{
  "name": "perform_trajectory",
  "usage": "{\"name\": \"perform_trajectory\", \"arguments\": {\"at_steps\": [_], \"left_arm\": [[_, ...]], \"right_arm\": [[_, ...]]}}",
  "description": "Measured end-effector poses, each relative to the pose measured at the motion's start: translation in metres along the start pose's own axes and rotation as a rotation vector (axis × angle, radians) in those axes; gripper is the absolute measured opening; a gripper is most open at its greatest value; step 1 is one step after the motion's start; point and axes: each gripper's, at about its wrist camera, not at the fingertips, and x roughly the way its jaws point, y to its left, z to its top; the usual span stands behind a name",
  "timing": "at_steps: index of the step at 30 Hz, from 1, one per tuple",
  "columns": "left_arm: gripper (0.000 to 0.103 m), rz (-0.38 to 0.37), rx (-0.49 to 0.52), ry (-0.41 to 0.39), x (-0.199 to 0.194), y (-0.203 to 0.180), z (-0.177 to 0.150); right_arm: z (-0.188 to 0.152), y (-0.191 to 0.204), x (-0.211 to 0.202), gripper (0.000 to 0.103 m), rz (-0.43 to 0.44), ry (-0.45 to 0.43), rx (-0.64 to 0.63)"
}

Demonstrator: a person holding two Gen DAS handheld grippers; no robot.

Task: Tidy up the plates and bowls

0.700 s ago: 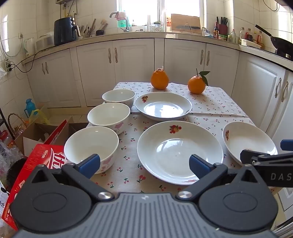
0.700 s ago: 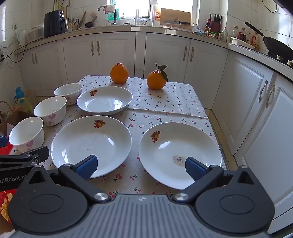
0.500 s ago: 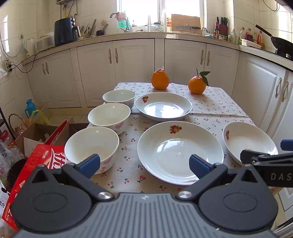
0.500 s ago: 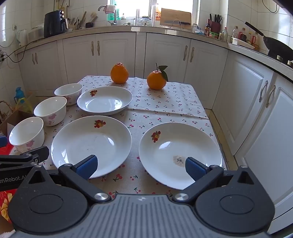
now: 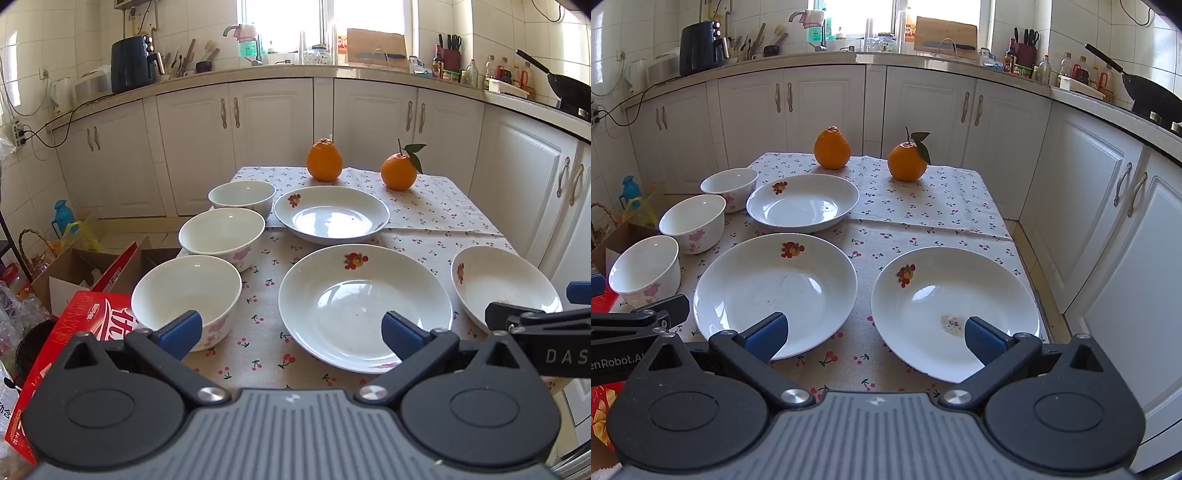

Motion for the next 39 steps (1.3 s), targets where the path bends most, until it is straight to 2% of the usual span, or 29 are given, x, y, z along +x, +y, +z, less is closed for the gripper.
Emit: {"name": "perform_trajectory", "arguments": {"at_steps": [39], "left_arm": [[0.102,0.006,-0.001,0.001,0.0014,0.0041,-0.0004]], "right_arm": [[0.0016,0.0004,-0.0043,0.103,0.006,-0.008,-0.006]]}}
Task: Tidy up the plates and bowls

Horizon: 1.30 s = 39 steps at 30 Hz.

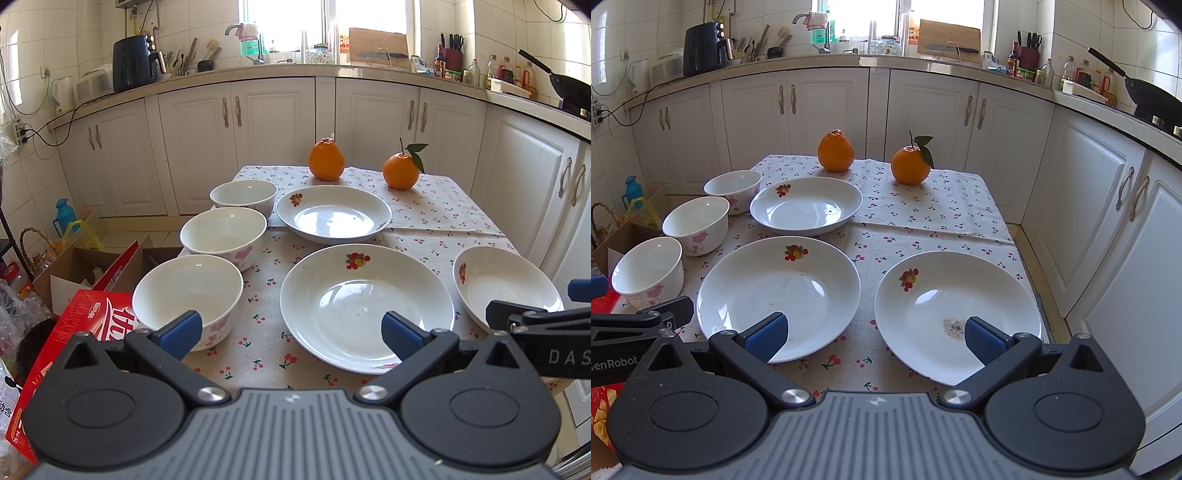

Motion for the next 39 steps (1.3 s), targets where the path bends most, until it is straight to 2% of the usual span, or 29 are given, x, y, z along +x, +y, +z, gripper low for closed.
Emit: {"name": "perform_trajectory", "arguments": {"at_steps": [27,34,39], "left_arm": [[0.102,-0.012,0.011,-0.003,0.003,-0.003,0.004],[0.102,-0.061,0.013,-0.032,0.005,-0.002,0.011],[0.102,-0.07,0.066,-0.063,0.004,-0.002,0.02]], "right_arm": [[0.002,-0.005,0.001,0.103,0.011,-0.012,-0.003],[0.006,-0.008,-0.002,0.103,0.036,-0.053,-0.008],[0.014,-0.02,-0.007,0.103,0.056,-0.124,-0.029]]}}
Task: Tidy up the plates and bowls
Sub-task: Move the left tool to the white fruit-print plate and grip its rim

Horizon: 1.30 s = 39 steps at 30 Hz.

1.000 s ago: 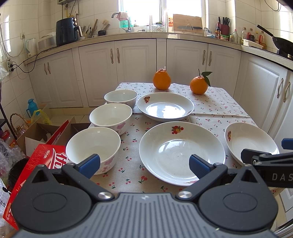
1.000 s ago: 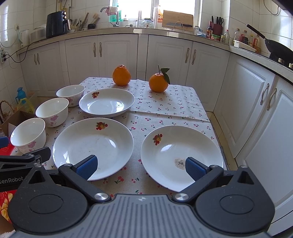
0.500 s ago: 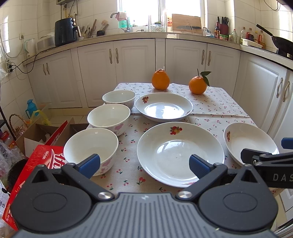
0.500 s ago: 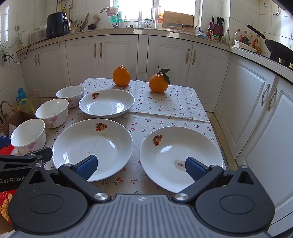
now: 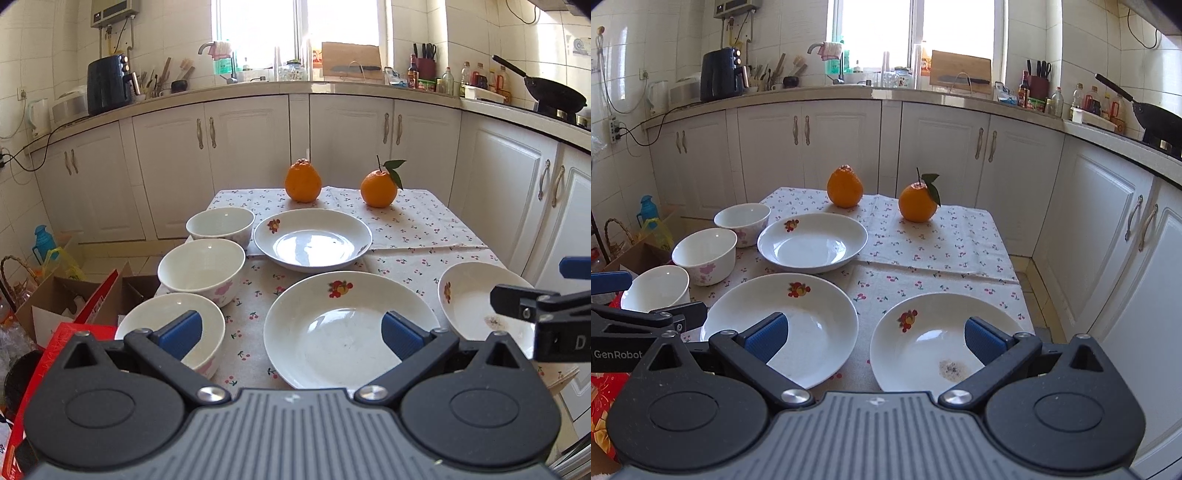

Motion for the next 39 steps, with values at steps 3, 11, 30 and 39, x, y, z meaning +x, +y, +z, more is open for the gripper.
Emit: {"name": "perform_trajectory", "arguments": {"at_steps": [3,11,30,39], "left_arm": [[0.102,-0.013,0.021,-0.004,0.003,0.001,0.006],[0.102,-0.076,0.042,0.004,0.015,-0.003,0.014],[0.102,-0.207,0.145,0.04,0.051,-0.038,0.019],[0.102,-0.311,0.168,0.112,0.066,-0.056,0.025]], "right_arm": [[0.004,-0.012,-0.003,0.103,0.003,-0.037,-0.025],[-0.01,-0.058,-0.006,0.103,-0.068,-0.038,-0.095],[-0.086,-0.105,0.039,0.103,0.064,0.179,0.027],[-0.096,-0.111,0.066,0.103,0.097,0.227,0.046]]}}
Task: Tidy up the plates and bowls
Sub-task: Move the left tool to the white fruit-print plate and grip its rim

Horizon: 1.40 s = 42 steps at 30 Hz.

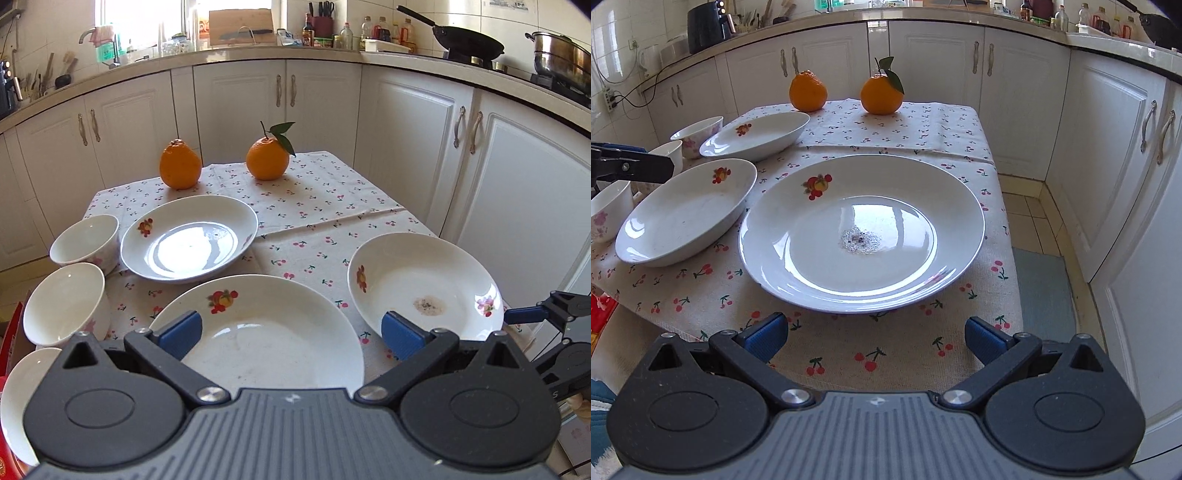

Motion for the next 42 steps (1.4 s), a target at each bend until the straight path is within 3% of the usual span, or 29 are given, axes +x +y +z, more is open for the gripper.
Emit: {"name": "perform_trajectory", "arguments": {"at_steps": [6,24,42], "left_arm": [[0.102,-0.045,0.043,0.012,0.014,-0.012,0.012],[0.102,-0.177,0.195,0.143,0.085,-0.058,0.055],[0.079,-0.315,0.198,0.35,0.155,-0.067,0.069]], "right_arm": [[0.001,0.001,0.009,0.103,-0.004,0.014,-0.053],[-0.006,-0.021,0.012,0.103,0.094,-0.099,-0.149],[0.0,-0.028,0.017,0.103,0.168,-0.103,-0.24]]}}
